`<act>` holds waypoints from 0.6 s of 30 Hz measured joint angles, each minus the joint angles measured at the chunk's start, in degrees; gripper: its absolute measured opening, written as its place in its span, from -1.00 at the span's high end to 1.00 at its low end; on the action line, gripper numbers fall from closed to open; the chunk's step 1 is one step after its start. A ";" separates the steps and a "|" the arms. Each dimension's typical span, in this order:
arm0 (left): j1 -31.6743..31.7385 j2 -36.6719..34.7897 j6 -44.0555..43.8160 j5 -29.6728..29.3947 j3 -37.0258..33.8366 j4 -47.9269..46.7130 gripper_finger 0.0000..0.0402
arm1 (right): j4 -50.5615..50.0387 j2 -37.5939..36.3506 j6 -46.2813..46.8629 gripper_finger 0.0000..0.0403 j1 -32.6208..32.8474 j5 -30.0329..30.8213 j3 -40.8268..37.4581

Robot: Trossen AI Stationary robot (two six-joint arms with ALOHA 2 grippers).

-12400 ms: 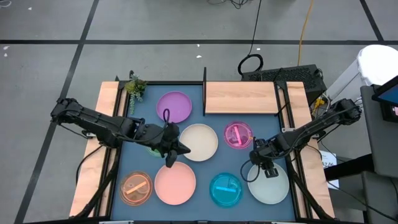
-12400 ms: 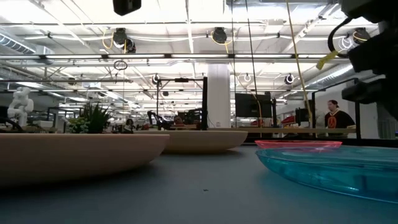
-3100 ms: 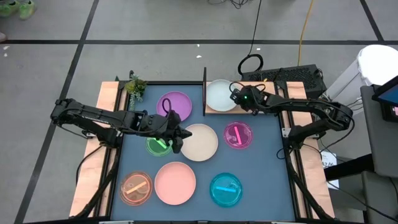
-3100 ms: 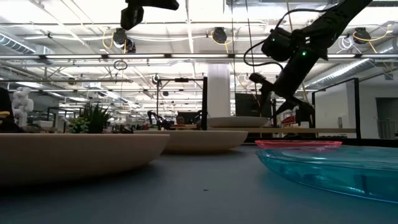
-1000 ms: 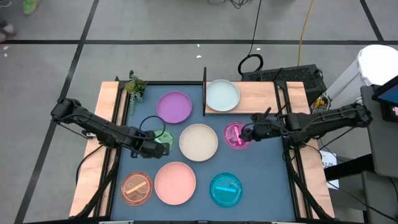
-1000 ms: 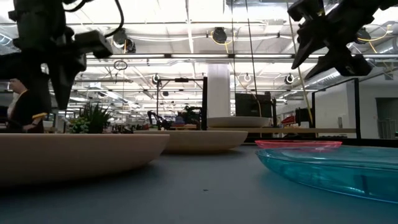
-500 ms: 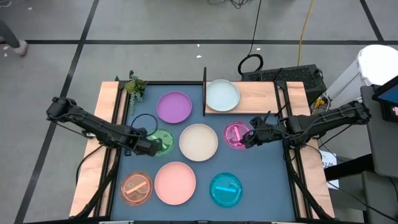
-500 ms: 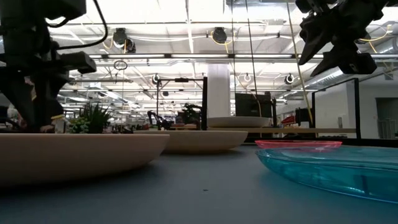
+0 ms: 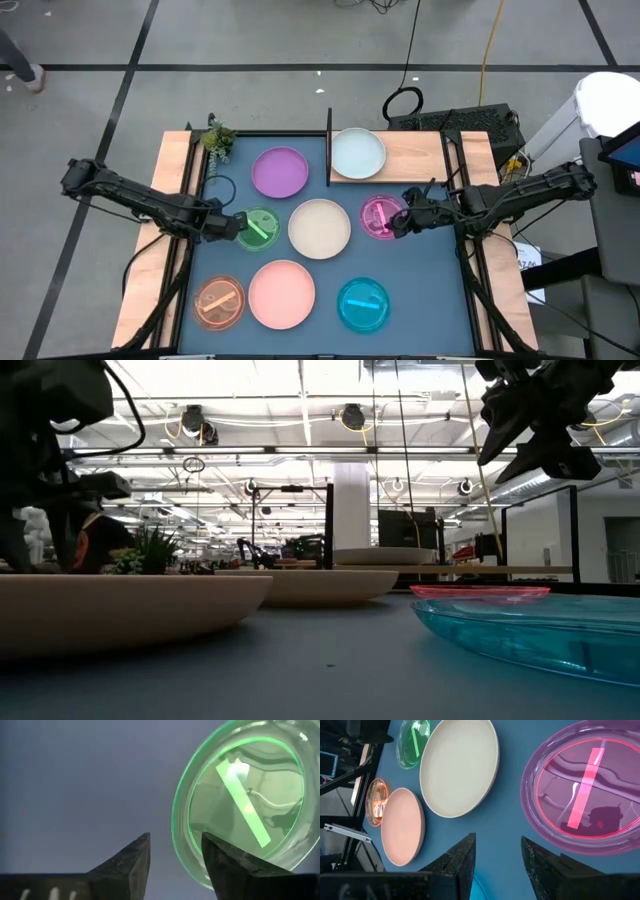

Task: Place and stack plates onto a shelf
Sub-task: Put the green plate on the shelf

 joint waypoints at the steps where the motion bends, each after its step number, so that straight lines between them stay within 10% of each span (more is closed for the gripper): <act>1: 0.17 -0.04 0.37 -0.69 -0.35 0.75 0.06 | -0.01 0.00 0.00 0.30 0.00 -0.02 0.00; 18: 1.51 0.42 0.87 -5.09 -6.73 13.20 0.13 | -0.02 0.02 -0.05 0.30 -0.02 0.04 0.00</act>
